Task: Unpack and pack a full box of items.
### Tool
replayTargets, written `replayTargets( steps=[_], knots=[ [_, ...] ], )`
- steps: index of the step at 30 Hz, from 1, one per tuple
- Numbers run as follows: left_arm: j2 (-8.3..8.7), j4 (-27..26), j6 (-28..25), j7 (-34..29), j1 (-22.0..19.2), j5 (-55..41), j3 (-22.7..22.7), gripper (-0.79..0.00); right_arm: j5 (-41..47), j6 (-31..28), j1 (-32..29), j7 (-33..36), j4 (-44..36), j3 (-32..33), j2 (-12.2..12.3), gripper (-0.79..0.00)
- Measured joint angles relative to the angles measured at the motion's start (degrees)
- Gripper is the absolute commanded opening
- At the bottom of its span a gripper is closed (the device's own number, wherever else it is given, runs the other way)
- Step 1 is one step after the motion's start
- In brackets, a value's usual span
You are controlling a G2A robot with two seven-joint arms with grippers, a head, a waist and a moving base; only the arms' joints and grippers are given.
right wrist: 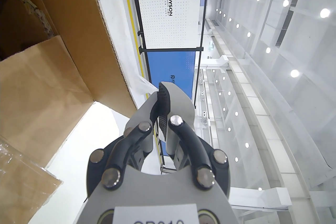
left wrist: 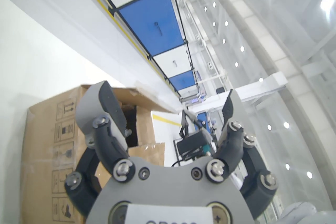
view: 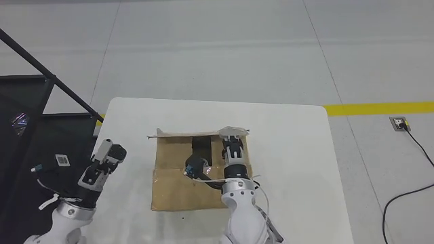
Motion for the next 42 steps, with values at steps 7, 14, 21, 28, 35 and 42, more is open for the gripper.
replayTargets(
  steps=[7, 14, 21, 28, 35, 42],
  knots=[
    [0.55, 7.08, 4.22, -10.35, -9.63, -10.35, -0.26, 0.0, 0.0, -0.58, -0.43, -0.44, 0.34, 0.02, -0.01, -0.785],
    [1.45, 14.08, 7.34, -24.89, -16.46, -10.81, 2.05, 0.0, 0.0, -2.91, -0.84, -2.22, 0.86, -0.35, 0.65, -0.785],
    [1.85, 16.21, 5.64, -30.57, -17.12, -4.91, 5.47, 0.0, 0.0, -4.07, -1.37, -3.12, 0.55, -0.21, 1.33, -0.785],
    [2.23, 15.65, 3.78, -32.34, -15.94, -0.66, 6.29, 0.0, 0.0, -5.4, -1.47, -3.56, 0.43, -0.57, 1.75, -0.785],
    [2.43, 15.47, 3.74, -32.01, -15.43, 0.99, 7.01, 0.0, 0.0, -6.18, -3.28, -3.88, 0.16, 0.13, 2.22, -0.526],
    [2.65, 14.88, 3.41, -31.61, -14.98, 3.77, 7.98, 0.0, 0.0, -5.4, -6.05, -3.87, -1.14, 1.38, 2.68, -0.157]
  ],
)
